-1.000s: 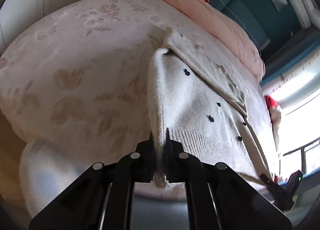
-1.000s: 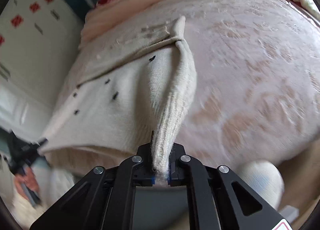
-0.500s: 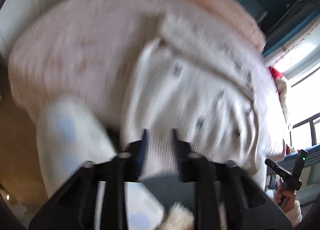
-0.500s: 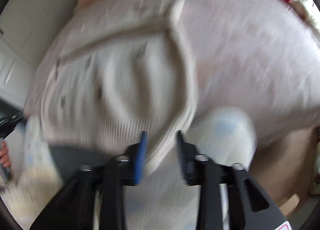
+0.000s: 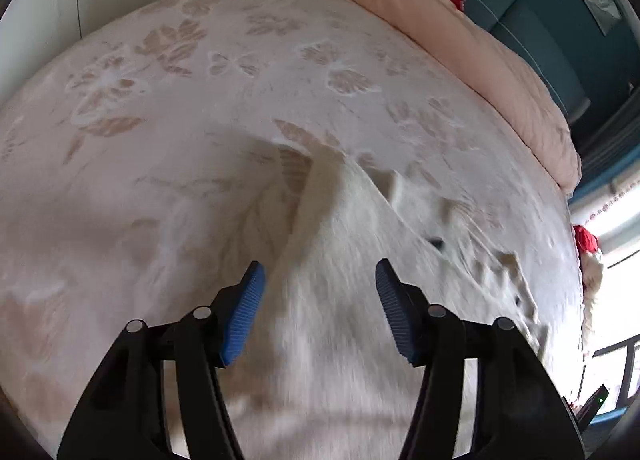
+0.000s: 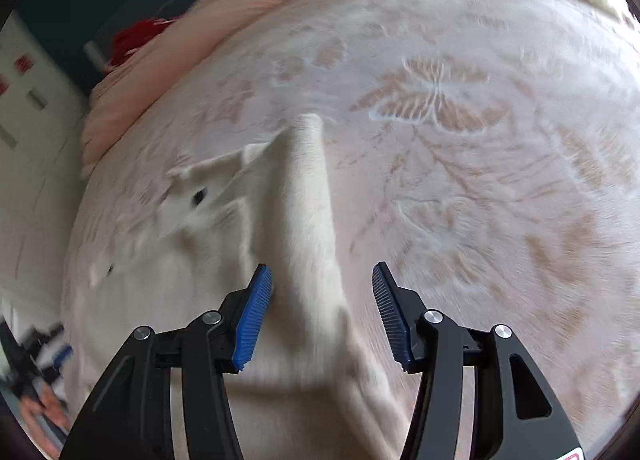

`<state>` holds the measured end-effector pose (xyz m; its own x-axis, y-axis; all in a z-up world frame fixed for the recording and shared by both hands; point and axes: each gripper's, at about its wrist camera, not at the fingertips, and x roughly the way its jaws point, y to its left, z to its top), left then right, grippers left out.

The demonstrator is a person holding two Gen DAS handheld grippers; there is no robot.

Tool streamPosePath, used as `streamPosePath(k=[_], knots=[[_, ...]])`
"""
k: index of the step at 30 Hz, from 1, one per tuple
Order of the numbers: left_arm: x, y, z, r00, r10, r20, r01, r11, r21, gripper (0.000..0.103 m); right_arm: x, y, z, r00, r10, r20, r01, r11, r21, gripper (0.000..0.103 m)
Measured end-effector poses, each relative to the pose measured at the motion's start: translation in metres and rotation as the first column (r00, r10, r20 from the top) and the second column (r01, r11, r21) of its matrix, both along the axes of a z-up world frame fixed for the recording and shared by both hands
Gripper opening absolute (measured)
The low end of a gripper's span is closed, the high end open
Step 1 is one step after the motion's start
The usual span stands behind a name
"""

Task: Fold small clothes

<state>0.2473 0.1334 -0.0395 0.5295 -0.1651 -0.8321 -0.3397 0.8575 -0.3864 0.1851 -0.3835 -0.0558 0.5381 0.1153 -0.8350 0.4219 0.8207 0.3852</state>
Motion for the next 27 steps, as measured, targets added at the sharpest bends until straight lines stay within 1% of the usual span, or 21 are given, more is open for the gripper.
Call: streamPosePath(k=[1,2,4,6,8,10,11,12,14,15,16,17,18,19,20,21,22,23,24,25,27], knots=[[0.009,-0.001,-0.005,1.0,-0.013,-0.002,0.013,1.0,0.008,0.024,0.008,-0.002,-0.008,1.0,-0.017,-0.009,0.017,0.999,0.035,0.053],[0.019,-0.002,-0.013,0.999,-0.031,-0.03,0.032,0.999,0.037,0.0,0.015,-0.004,-0.015,1.0,-0.026,-0.011,0.027,0.998,0.06,0.045],[0.024,0.0,-0.013,0.999,-0.037,-0.014,0.038,0.997,0.063,0.0,0.029,0.0,-0.013,0.999,0.017,0.043,-0.021,0.996,0.086,0.013],[0.025,0.003,0.0,0.998,-0.048,0.049,0.042,0.992,0.122,0.0,0.033,0.005,0.004,0.993,0.053,0.102,-0.057,0.998,0.037,0.012],[0.023,0.01,0.003,0.997,-0.028,0.071,0.016,0.988,0.154,0.0,0.033,0.003,0.01,0.988,0.063,0.141,-0.062,0.998,-0.01,0.011],[0.029,0.018,-0.024,1.0,-0.014,-0.021,0.017,0.984,0.179,0.0,0.037,-0.004,-0.022,0.998,0.059,0.038,-0.057,0.997,-0.048,0.011],[0.032,0.022,-0.034,0.998,-0.007,-0.056,0.017,0.984,0.176,0.0,0.034,-0.007,-0.033,0.998,0.049,0.04,-0.048,0.999,-0.021,0.011],[0.028,0.027,-0.037,0.999,0.003,-0.051,0.003,0.993,0.117,0.0,0.029,-0.009,-0.028,0.997,0.032,0.075,-0.032,0.999,0.0,0.013],[0.018,0.03,-0.026,0.999,0.018,0.037,-0.018,1.0,-0.012,0.0,0.029,-0.009,-0.019,0.997,0.03,0.076,-0.032,0.999,0.027,0.023],[0.016,0.029,-0.02,0.998,0.016,0.067,-0.012,0.998,-0.055,0.003,0.029,-0.008,-0.013,0.997,0.034,0.073,-0.036,0.999,0.027,0.025],[0.017,0.026,-0.015,0.997,0.003,0.082,0.004,0.996,-0.086,0.008,0.031,-0.007,-0.008,0.996,0.04,0.08,-0.042,0.999,0.022,0.031],[0.021,0.021,-0.012,0.996,-0.014,0.087,0.023,0.994,-0.105,0.027,0.032,-0.006,-0.006,0.995,0.041,0.087,-0.043,0.999,0.022,0.042],[0.027,0.017,-0.01,0.996,-0.017,0.085,0.026,0.994,-0.108,0.056,0.036,-0.008,-0.003,0.995,0.026,0.096,-0.029,0.999,0.028,0.048],[0.031,0.014,-0.01,0.997,-0.01,0.074,0.018,0.995,-0.099,0.069,0.04,-0.009,-0.003,0.995,0.009,0.098,-0.012,0.999,0.034,0.058],[0.039,0.009,-0.013,0.998,-0.003,0.061,0.008,0.997,-0.082,0.073,0.047,-0.011,-0.003,0.995,-0.003,0.097,-0.001,0.999,0.04,0.06],[0.045,0.005,-0.017,0.999,-0.011,0.052,0.015,0.997,-0.077,0.071,0.055,-0.012,-0.006,0.996,-0.007,0.089,0.003,0.999,0.046,0.06],[0.055,0.0,-0.026,0.999,-0.028,0.029,0.03,0.997,-0.073,0.06,0.065,-0.01,-0.013,0.998,-0.004,0.066,0.001,0.999,0.047,0.057],[0.06,-0.003,-0.032,0.999,-0.033,0.005,0.034,0.998,-0.059,0.018,0.073,-0.01,-0.02,0.999,0.001,0.047,-0.003,0.999,0.046,0.031],[0.066,-0.003,-0.036,0.999,-0.036,-0.016,0.035,0.998,-0.045,0.01,0.079,-0.01,-0.02,0.999,0.019,0.051,-0.022,0.998,0.053,0.009],[0.067,-0.003,-0.032,1.0,-0.021,0.008,0.021,0.999,-0.033,0.009,0.082,-0.013,-0.017,0.997,0.022,0.07,-0.027,0.997,0.068,0.01],[0.065,0.0,-0.021,0.998,-0.014,0.068,0.014,1.0,-0.004,0.008,0.076,-0.017,0.003,0.986,0.009,0.168,-0.022,0.997,0.072,0.009]])
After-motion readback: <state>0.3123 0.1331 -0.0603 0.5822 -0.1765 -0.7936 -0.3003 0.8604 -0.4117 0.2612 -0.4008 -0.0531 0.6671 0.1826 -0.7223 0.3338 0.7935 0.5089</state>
